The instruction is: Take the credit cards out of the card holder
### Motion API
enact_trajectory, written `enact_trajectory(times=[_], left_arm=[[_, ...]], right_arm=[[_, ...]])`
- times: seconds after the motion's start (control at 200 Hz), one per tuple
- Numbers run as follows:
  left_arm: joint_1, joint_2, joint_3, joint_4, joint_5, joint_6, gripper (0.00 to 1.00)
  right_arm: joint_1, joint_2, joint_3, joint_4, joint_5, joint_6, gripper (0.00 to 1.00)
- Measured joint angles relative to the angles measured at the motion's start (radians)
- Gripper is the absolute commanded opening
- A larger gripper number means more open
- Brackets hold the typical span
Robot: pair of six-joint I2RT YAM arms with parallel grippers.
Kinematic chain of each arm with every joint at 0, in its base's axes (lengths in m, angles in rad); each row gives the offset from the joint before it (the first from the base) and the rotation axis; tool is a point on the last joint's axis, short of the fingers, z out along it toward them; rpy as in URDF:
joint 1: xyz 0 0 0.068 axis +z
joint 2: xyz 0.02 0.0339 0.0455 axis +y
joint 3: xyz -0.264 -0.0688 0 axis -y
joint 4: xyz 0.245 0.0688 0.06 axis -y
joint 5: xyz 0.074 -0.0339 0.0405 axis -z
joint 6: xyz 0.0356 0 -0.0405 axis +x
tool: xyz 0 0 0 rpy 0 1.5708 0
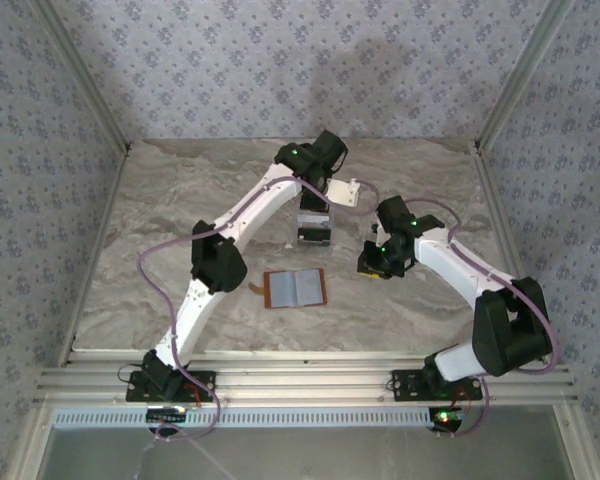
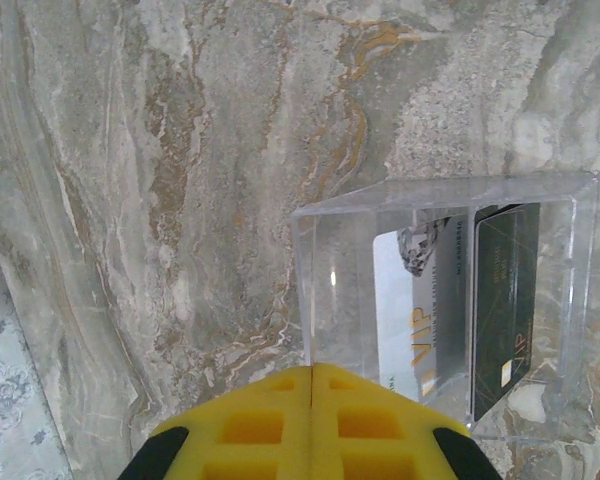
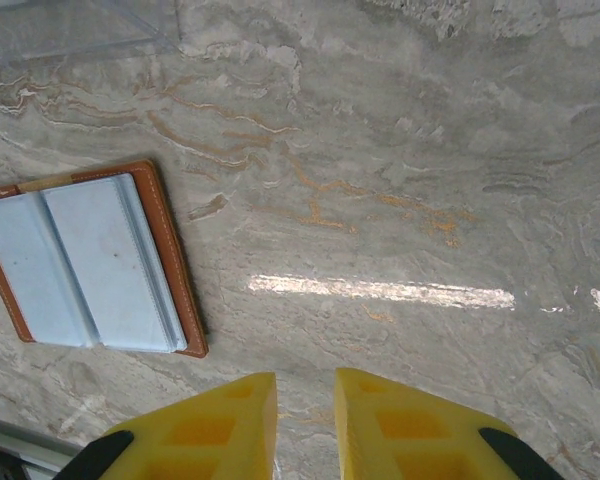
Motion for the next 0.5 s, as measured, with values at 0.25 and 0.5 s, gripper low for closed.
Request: enact_trajectory(times=[0.25,0.5], left_arm=[[-0.019,0.000,0.000,-0.062,-0.002,-0.009,0.00],[-0.024,0.000,-0.009,-0.077,-0.002,-0.032,0.00]], right_arm=[[0.000,-0.003,-0.003,0.005,0.000,0.000,0.24],[0.000,-0.011,-0.008,0.008,0.000,0.000,0.24]])
